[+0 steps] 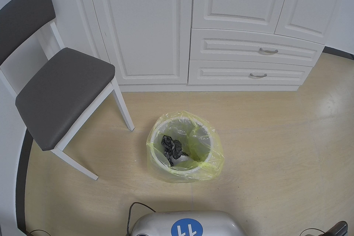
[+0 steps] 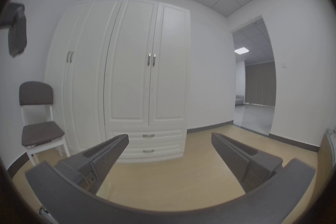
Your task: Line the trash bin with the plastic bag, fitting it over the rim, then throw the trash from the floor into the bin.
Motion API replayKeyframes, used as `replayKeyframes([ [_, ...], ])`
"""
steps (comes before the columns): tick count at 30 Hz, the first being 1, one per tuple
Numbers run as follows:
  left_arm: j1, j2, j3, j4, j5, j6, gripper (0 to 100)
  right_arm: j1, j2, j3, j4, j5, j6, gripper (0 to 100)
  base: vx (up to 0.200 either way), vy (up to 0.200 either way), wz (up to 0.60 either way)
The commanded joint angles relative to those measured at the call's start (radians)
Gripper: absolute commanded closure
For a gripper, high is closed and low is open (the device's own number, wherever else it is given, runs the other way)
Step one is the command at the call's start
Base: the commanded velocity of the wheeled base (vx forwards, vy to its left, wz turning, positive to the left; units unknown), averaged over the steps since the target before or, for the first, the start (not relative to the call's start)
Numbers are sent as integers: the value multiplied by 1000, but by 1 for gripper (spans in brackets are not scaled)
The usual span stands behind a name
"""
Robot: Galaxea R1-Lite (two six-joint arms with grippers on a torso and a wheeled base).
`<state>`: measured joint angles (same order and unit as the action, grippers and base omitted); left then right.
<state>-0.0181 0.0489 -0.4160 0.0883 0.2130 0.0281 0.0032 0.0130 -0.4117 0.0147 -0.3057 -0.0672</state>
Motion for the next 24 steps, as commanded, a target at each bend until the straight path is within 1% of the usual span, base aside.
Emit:
replayKeyframes([
  [1, 18, -49, 313, -157, -44, -59, 0, 0, -13, 295, -144, 94, 63, 0, 0, 0, 0],
  [3, 18, -49, 414, -240, -99, -60, 0, 0, -13, 393, -226, 172, 76, 0, 0, 0, 0],
  [4, 18, -49, 416, -222, -138, -71, 0, 0, -13, 412, -229, 203, 84, 0, 0, 0, 0],
  [5, 18, -49, 414, -199, -150, -74, 0, 0, -13, 412, -209, 223, 93, 0, 0, 0, 0],
  [7, 18, -49, 413, -154, -155, -73, 0, 0, -13, 412, -124, 231, 110, 0, 0, 0, 0],
  [9, 18, -49, 413, -153, -155, -68, 0, 0, -13, 412, -79, 231, 92, 0, 0, 0, 0],
  [12, 18, -49, 413, -153, -155, -56, 0, 0, -13, 412, -79, 231, 73, 0, 0, 0, 0],
  [13, 18, -49, 410, -137, -162, -34, 0, -2, -13, 412, -79, 231, 69, 0, 0, 0, 0],
  [14, 18, -49, 416, -124, -176, -39, 0, -2, -13, 412, -79, 232, 69, 0, 0, 0, 0],
  [16, 18, -49, 416, -124, -176, -39, 0, -2, -13, 412, -79, 232, 69, 0, 0, 0, 0],
  [17, 18, -49, 407, -62, -234, -36, 0, -2, -13, 412, -79, 241, 66, 0, 0, 0, 0],
  [21, 18, -49, 414, -84, -224, -28, 0, -3, -13, 412, -81, 281, 12, 0, 0, 0, 0],
  [23, 18, -49, 414, -85, -224, -28, 0, -2, -13, 412, -68, 307, 18, 0, 0, 0, 0],
  [24, 18, -49, 416, -85, -224, -28, 0, -2, -11, 412, -33, 309, 29, 0, 0, 0, 0],
])
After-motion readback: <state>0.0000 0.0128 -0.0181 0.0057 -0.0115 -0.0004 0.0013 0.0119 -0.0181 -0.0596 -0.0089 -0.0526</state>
